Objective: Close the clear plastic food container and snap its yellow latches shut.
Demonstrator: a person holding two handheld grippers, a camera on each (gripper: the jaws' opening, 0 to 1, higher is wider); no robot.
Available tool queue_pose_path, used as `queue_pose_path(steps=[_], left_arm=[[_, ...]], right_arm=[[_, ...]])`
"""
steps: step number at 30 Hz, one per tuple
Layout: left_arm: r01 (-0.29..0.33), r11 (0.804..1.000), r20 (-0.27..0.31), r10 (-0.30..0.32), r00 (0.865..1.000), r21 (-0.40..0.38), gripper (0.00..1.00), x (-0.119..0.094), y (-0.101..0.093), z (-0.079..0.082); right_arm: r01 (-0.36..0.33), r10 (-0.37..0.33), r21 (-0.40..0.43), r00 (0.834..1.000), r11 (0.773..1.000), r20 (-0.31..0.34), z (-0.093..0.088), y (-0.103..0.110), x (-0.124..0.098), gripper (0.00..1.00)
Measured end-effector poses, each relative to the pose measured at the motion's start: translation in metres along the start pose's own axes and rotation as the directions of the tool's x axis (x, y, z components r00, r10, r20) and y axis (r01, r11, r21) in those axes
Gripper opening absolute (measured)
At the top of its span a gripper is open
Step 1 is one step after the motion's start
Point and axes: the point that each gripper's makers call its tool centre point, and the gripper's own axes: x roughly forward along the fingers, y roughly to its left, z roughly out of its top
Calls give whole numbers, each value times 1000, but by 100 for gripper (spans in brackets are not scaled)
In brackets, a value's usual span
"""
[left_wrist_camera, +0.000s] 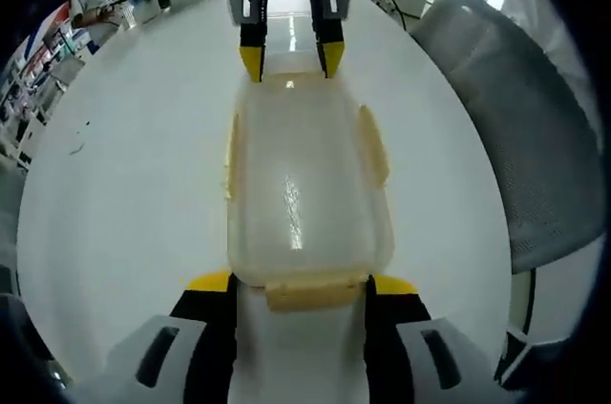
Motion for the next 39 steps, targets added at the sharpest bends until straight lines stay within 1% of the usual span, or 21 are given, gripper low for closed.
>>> queue_pose_path(steps=[5,8,14,21,28,31,33,34,35,36,39], left_arm=[[2,1000,-4,-2,1000,4,48,0,0,-1],[0,1000,-17,0,1000,2,48,0,0,-1],[2,1000,-33,-1,999,8,48,0,-1,0],[8,1000,-19,-7,1000,20,48,-1,-1,1],[-2,1000,17,2,1000,-7,47,-3,0,0],[-10,1000,16,11,1000,-22,45,-4,0,0],[-21,999,0,21,1000,-43,41,-5,0,-2],[-29,997,-17,28,999,-65,36,-6,0,-4],[-21,999,-19,20,1000,-49,33,-6,-2,-4],[-27,998,-14,27,1000,-61,33,-6,-3,-3],[-25,998,-18,24,1000,-53,33,-6,-3,-1]], right_arm=[[2,-2,12,1000,1000,10,0,0,0,37],[3,-3,19,1000,1000,20,0,0,-1,36],[4,-4,20,1000,1000,12,0,0,0,36],[3,-3,14,1000,1000,-21,0,0,-1,36],[7,-7,25,1000,1000,-20,-1,0,-1,36],[9,-9,32,1000,999,-20,-2,0,-2,36],[13,-12,41,1000,999,-16,-2,0,-2,36],[18,-17,54,1000,998,-11,-2,-1,-1,36],[28,-28,97,1000,995,1,-1,-1,-1,36],[21,-21,62,1000,998,-3,-2,-2,-1,36],[20,-20,63,1000,998,-6,-2,-2,-1,36]])
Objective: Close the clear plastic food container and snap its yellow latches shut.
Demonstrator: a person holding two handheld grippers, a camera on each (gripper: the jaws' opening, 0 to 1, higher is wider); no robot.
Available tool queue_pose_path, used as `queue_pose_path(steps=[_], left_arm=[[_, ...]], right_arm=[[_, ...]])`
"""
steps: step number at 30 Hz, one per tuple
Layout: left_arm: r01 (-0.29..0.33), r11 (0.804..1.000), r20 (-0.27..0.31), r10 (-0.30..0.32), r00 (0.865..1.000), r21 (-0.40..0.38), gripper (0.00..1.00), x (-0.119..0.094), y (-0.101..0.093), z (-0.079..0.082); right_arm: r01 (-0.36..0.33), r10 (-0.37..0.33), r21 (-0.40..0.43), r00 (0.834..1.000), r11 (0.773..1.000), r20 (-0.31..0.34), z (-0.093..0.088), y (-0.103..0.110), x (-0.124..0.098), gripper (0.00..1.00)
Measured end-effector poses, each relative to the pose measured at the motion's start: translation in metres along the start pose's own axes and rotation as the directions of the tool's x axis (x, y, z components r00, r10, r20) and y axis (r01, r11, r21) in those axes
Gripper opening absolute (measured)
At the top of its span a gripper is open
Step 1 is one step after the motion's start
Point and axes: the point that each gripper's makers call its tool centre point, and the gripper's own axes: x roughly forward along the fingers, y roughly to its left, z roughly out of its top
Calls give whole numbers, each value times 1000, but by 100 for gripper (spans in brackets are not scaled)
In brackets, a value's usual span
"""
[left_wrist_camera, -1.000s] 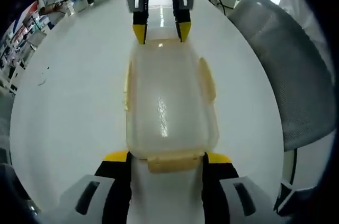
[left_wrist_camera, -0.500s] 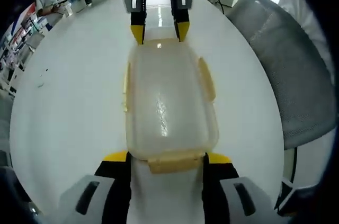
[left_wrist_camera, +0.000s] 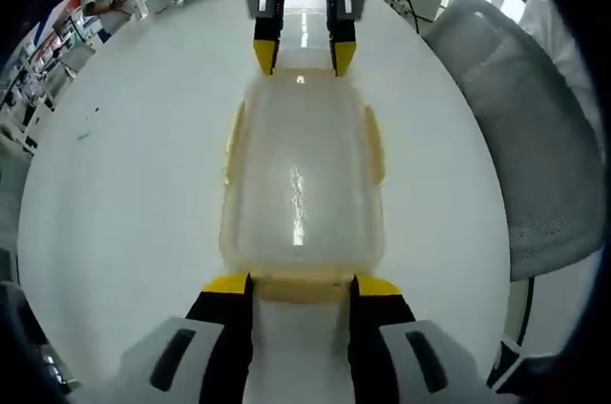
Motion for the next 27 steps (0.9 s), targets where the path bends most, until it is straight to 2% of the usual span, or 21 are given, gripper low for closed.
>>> queue_pose_path(steps=[7,10,14,22,27], left_arm=[[4,1000,-3,-4,1000,-6,32,0,1,0],[5,1000,-36,-5,999,-7,32,1,1,0],[6,1000,-52,-6,999,0,32,0,2,-1],[2,1000,-16,-3,1000,-8,32,-2,3,-2],[4,1000,-45,-3,999,5,32,-1,2,-1]], right_arm=[[1,-1,-1,1000,1000,-13,0,0,0,35],[0,0,-2,1000,1000,-22,1,0,0,35],[4,-3,1,1000,1000,-25,0,0,0,35],[17,-17,1,1000,1000,-24,0,0,-1,35],[18,-19,-11,999,1000,-42,1,1,-4,35]])
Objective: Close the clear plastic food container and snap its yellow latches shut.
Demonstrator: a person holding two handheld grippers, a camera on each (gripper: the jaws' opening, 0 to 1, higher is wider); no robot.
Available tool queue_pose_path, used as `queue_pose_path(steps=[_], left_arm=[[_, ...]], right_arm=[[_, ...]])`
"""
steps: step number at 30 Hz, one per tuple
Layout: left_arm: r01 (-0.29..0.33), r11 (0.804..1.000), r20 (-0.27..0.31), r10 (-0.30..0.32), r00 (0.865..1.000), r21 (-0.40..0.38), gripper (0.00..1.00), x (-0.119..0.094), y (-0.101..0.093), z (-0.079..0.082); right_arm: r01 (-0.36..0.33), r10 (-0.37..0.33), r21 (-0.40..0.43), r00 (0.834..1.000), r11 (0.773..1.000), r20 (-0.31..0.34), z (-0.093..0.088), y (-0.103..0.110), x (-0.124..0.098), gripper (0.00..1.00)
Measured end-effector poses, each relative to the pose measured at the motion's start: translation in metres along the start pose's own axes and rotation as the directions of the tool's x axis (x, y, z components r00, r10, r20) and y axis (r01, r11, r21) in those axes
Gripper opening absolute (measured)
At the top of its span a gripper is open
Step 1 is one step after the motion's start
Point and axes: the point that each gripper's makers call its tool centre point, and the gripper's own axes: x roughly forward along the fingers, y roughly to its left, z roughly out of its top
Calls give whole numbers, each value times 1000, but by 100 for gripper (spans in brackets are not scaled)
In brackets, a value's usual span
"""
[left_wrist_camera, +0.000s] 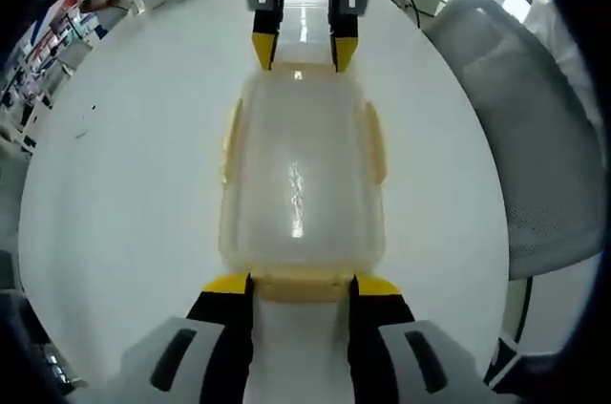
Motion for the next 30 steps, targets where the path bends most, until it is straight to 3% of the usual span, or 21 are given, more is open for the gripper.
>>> queue_pose_path(steps=[10,15,22,30], left_arm=[[-19,1000,-40,19,999,-9,32,-22,-5,3],[-28,999,-17,27,999,-35,32,-38,-6,15],[-58,998,1,58,998,-37,32,-54,-10,51],[-76,997,17,77,997,-28,32,-63,-8,97]], right_arm=[[7,-6,-35,999,999,37,11,2,-27,35],[21,-18,-47,998,999,56,7,0,-42,35],[32,-28,-66,997,997,67,-10,0,-70,35],[46,-41,-66,996,997,84,-44,-2,-103,35]])
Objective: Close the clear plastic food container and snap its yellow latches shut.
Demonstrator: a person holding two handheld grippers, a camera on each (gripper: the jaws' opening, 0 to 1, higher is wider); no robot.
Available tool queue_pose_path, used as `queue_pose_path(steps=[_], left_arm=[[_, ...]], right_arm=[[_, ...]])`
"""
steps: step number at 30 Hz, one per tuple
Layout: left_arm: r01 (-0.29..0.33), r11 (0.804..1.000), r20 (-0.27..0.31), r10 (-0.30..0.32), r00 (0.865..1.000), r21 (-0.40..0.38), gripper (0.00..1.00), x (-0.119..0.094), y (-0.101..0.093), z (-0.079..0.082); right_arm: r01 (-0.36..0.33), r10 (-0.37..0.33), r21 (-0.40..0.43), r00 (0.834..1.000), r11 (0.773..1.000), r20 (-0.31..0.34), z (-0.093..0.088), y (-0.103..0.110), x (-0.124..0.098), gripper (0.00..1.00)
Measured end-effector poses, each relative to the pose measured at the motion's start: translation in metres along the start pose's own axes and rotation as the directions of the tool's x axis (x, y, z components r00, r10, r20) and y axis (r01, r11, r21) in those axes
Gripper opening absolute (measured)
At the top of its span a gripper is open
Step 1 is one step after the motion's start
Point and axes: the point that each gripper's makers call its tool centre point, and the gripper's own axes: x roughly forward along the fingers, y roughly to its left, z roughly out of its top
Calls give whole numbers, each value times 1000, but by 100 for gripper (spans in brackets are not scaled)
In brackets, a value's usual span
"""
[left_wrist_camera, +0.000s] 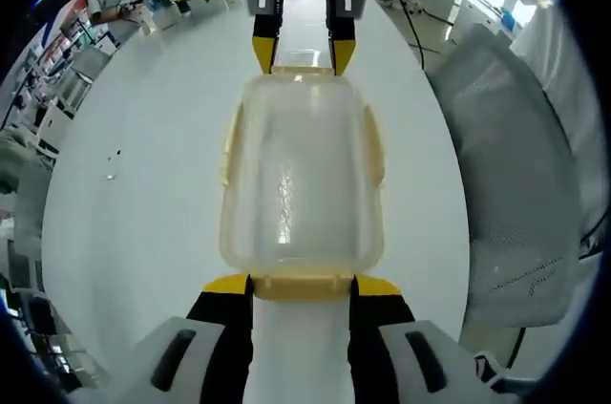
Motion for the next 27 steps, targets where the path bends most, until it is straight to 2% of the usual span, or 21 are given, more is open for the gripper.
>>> queue_pose_path(steps=[6,10,13,19,23,27], left_arm=[[1,1000,-14,-1,1000,18,32,11,3,40],[10,1000,-3,-9,1000,29,32,19,3,66],[8,999,-17,-8,1000,53,32,31,1,85],[28,998,0,-28,1000,53,32,51,-2,122],[32,998,-16,-31,999,63,32,61,-1,137],[36,998,-21,-35,999,54,32,69,-2,145]], right_arm=[[17,-17,8,1000,1000,-14,-37,0,-21,35],[19,-18,24,999,1000,-26,-60,1,-30,35],[14,-13,39,1000,999,-23,-80,4,-39,35],[9,-6,50,999,999,-51,-121,9,-47,35],[6,-3,58,999,998,-49,-137,9,-51,35],[1,2,53,999,999,-46,-150,7,-52,35]])
